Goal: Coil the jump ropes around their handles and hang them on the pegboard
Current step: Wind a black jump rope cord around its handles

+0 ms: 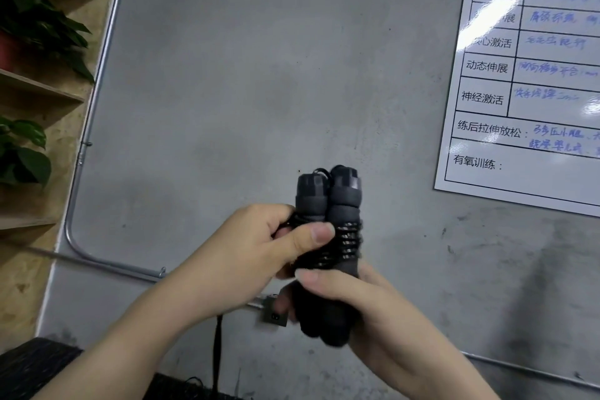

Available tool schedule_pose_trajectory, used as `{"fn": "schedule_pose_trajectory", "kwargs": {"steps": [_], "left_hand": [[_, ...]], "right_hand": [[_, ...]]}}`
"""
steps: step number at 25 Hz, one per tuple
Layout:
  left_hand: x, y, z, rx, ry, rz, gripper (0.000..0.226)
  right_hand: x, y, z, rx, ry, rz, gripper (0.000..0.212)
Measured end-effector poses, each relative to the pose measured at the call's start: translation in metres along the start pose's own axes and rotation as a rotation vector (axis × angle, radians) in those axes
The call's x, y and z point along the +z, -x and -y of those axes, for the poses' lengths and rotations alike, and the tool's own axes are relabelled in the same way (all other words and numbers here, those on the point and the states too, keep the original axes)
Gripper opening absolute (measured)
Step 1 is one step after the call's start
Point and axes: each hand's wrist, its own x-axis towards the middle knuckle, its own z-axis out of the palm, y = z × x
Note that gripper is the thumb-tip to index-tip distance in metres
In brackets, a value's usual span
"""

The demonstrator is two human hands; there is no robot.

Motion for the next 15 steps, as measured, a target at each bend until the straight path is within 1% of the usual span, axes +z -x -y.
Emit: {"fn": "schedule_pose_trajectory", "kwargs": {"steps": [1, 2, 3, 4, 5, 6, 7, 8, 10, 13, 15], "left_hand": [[0.000, 0.002, -0.002, 0.016, 0.062, 0.083, 0.087], [0.001, 0.004, -0.005, 0.045, 0.095, 0.126, 0.077], [0.001, 0.005, -0.007, 0.058, 0.099, 0.137, 0.073], [0.002, 0.005, -0.008, 0.047, 0.069, 0.128, 0.077], [0.001, 0.004, -0.008, 0.009, -0.011, 0.117, 0.089], [-0.002, 0.003, -0.007, -0.051, -0.137, 0.110, 0.102], [-0.005, 0.004, -0.007, -0.116, -0.272, 0.099, 0.109], [-0.007, 0.005, -0.009, -0.163, -0.374, 0.079, 0.106], [-0.009, 0.006, -0.015, -0.199, -0.437, 0.031, 0.099], [-0.005, 0.007, -0.015, -0.120, -0.440, -0.054, 0.094], [0.000, 0.008, -0.015, -0.074, -0.462, -0.072, 0.083]], "right_hand": [[0.000, 0.002, 0.004, 0.014, -0.118, 0.122, 0.034], [-0.001, 0.002, 0.003, -0.004, -0.140, 0.171, 0.034], [-0.002, 0.002, 0.002, -0.025, -0.111, 0.156, 0.031], [-0.004, 0.000, -0.001, -0.036, -0.052, 0.108, 0.027], [-0.004, -0.002, -0.002, -0.040, 0.025, 0.051, 0.022], [-0.004, -0.003, -0.002, -0.038, 0.106, 0.000, 0.017], [-0.005, -0.003, -0.001, -0.028, 0.178, -0.043, 0.014], [-0.007, -0.003, 0.001, -0.017, 0.243, -0.076, 0.013], [-0.011, -0.002, 0.004, -0.003, 0.329, -0.124, 0.013], [-0.018, -0.003, 0.009, -0.021, 0.412, -0.222, 0.016], [-0.021, -0.005, 0.009, -0.029, 0.472, -0.271, 0.022]]}}
